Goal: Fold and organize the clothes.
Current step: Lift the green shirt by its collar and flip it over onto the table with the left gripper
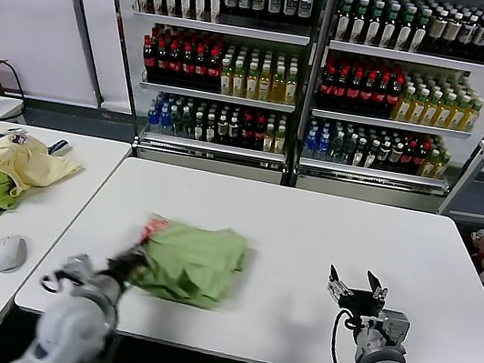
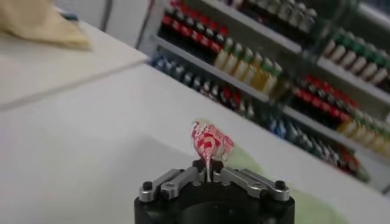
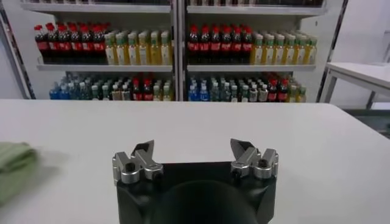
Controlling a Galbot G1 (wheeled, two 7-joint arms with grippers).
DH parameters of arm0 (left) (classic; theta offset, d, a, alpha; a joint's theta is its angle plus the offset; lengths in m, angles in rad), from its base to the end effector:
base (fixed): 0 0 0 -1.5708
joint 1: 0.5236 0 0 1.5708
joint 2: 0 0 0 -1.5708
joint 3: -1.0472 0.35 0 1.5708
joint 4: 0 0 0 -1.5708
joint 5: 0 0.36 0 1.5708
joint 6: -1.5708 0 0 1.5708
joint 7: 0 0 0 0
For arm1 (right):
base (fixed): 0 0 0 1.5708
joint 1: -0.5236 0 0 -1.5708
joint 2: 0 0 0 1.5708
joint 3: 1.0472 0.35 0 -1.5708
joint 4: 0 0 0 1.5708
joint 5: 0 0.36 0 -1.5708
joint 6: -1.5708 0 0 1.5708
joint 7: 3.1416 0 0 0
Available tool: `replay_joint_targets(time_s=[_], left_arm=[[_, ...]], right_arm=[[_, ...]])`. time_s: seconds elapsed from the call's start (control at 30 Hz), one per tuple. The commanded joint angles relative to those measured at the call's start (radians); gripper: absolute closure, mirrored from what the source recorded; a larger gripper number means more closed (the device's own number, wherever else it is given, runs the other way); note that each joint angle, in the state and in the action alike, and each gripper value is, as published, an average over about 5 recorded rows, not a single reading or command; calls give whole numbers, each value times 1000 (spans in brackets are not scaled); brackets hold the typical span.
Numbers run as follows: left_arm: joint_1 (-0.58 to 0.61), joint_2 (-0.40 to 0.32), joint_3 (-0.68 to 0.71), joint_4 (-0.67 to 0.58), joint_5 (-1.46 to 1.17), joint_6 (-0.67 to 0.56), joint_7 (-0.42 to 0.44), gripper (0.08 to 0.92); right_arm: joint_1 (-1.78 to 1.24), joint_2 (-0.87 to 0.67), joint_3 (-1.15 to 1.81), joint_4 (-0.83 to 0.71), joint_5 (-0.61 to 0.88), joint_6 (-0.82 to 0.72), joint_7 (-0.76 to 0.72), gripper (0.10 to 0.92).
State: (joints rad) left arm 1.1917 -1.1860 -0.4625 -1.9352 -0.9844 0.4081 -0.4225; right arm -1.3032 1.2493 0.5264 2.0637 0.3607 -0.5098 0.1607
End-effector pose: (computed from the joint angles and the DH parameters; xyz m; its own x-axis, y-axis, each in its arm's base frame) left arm 0.3015 0.0642 -0.2593 -0.9238 0.0462 0.3800 -0.1394 0.8839 -0.4464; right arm 0.2637 -0.0576 -0.2449 -0.9557 -0.0042 0.2942 -0.0064 1.0000 -0.0063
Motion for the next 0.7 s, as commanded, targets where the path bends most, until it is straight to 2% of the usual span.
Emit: replay_joint_targets(time_s=[0.03,0.17,0.33,0.43,0.5,0.7], left_arm=[[-7,225,-458,-112,-532,81,-19,888],[-15,206,-381,-227,-580,83,-23,888],[-101,73,-40,-267,-384,60,-16,888],[-180,-40,182,-196,-235,59,-8,888],[-233,-113,308,-106,-126,58,4,888],[-374,-283,539,198,119,41,32,888]], right_arm=[[-1,4,-2,3,1,4,-1,203],[-12,9,-1,11,0,6,-1,203],[-34,8,18,25,2,9,-2,203],[-45,9,28,32,4,10,-3,203],[-53,9,34,34,4,13,-4,203],[-77,-1,65,43,15,23,-7,203]])
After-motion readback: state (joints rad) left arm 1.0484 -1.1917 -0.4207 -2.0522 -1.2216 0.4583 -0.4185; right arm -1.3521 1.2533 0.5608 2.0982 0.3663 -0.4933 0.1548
